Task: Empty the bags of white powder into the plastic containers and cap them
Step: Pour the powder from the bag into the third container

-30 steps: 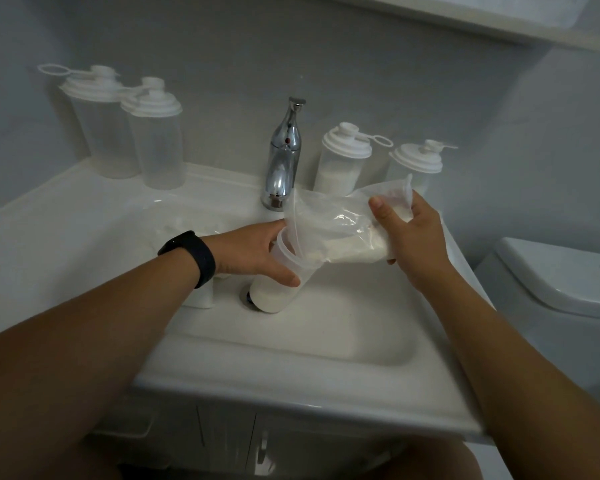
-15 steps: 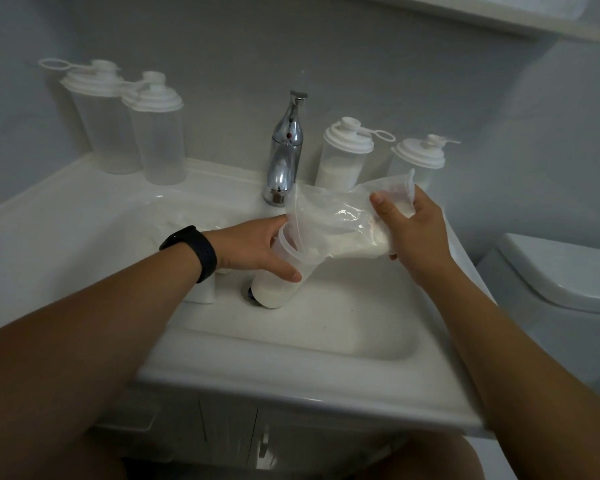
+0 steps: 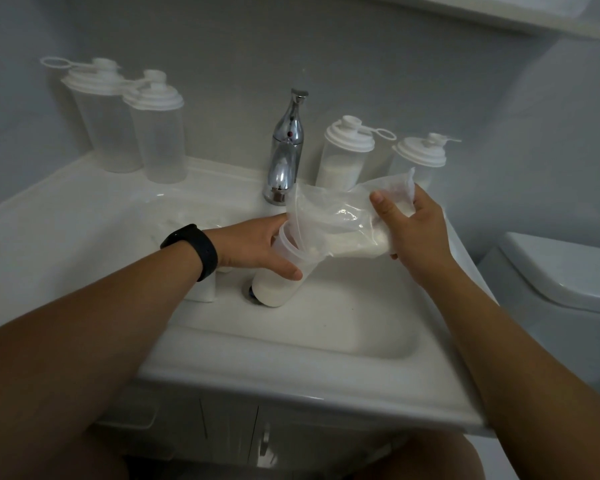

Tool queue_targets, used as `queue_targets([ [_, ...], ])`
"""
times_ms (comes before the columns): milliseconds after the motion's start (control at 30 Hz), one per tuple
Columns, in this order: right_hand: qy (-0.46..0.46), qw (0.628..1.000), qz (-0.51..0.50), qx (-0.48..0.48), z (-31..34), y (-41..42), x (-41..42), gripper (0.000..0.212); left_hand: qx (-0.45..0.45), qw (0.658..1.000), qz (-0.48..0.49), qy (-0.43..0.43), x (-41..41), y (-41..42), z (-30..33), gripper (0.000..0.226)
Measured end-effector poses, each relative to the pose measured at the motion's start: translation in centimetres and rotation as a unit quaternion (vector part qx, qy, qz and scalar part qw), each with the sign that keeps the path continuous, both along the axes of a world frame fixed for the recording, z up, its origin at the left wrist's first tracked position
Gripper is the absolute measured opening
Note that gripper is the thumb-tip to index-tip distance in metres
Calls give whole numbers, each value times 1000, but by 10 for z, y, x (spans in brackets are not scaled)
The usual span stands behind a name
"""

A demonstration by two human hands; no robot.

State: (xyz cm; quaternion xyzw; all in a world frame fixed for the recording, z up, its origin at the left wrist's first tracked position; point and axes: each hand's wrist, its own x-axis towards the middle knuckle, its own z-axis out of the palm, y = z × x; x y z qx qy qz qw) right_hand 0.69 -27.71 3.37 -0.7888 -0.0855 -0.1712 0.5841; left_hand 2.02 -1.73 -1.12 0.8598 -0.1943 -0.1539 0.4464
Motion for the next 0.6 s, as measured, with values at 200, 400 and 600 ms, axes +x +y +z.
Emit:
queue_targets([
  [200, -1, 1000, 3, 0, 0, 1, 0, 8, 3, 1000, 1, -6, 2, 0, -1, 81],
  [400, -1, 1000, 5, 7, -1, 0, 0, 11, -3, 1000, 1, 0, 1, -1, 0, 78],
  [600, -1, 1000, 10, 0, -1, 1, 0, 8, -5, 1000, 1, 2, 1, -1, 0, 69],
])
